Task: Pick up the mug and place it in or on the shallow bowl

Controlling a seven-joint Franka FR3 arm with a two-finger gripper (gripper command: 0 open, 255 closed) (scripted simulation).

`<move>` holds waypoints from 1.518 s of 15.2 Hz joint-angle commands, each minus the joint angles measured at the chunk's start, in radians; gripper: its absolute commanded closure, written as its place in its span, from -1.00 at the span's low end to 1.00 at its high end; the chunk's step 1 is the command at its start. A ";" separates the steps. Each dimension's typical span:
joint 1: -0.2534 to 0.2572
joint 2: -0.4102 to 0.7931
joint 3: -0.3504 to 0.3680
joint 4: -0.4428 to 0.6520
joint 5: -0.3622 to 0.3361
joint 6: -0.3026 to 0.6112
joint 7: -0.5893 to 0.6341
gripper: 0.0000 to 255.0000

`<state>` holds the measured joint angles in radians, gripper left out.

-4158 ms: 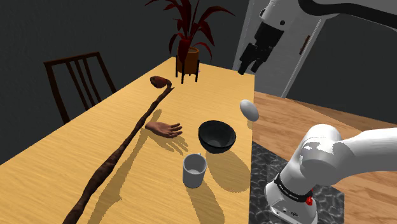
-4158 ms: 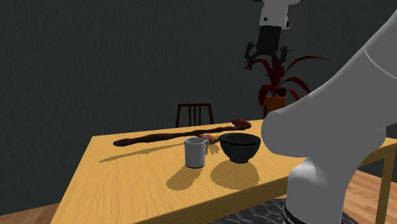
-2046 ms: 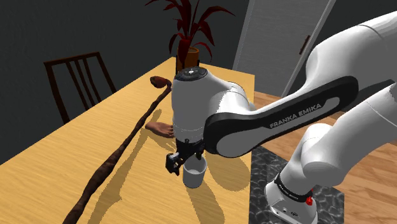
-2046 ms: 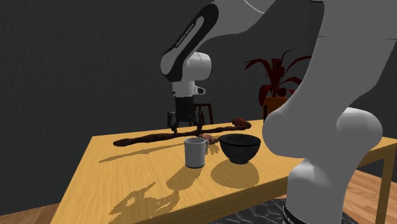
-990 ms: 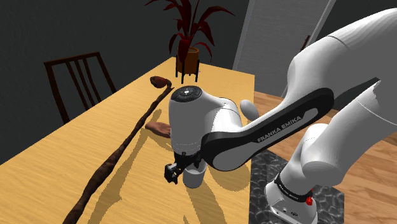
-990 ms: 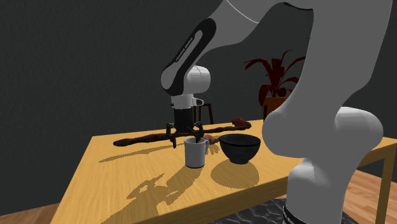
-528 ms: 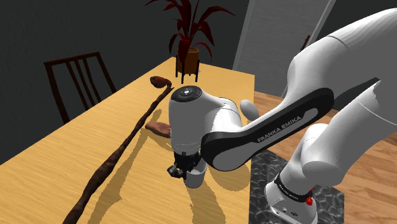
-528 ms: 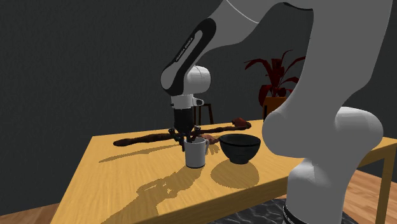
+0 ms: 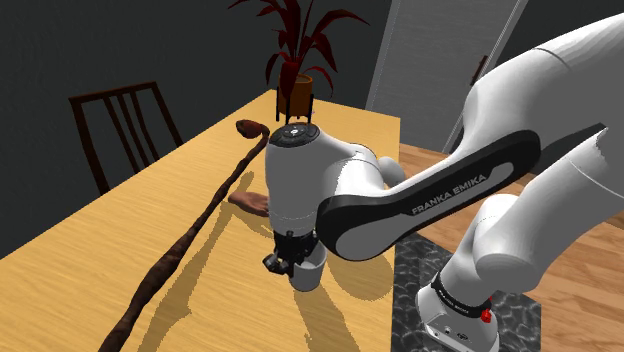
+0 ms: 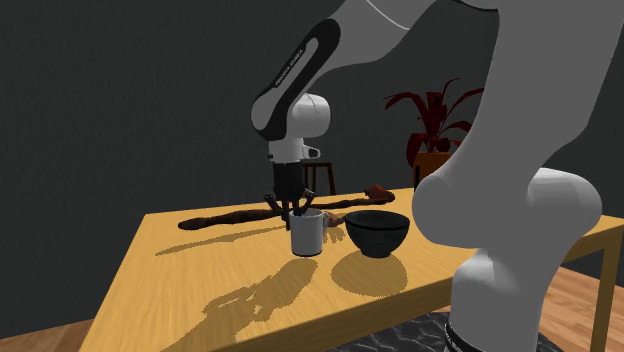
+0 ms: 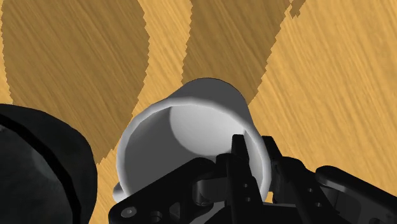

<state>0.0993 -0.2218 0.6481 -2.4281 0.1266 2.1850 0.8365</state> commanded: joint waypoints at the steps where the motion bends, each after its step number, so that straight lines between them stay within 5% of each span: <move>1: 0.002 -0.019 -0.007 0.015 0.009 -0.032 -0.009 1.00; 23: 0.011 -0.139 -0.072 0.220 0.038 -0.346 -0.053 1.00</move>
<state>0.1114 -0.3614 0.5783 -2.2227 0.1667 1.8530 0.7837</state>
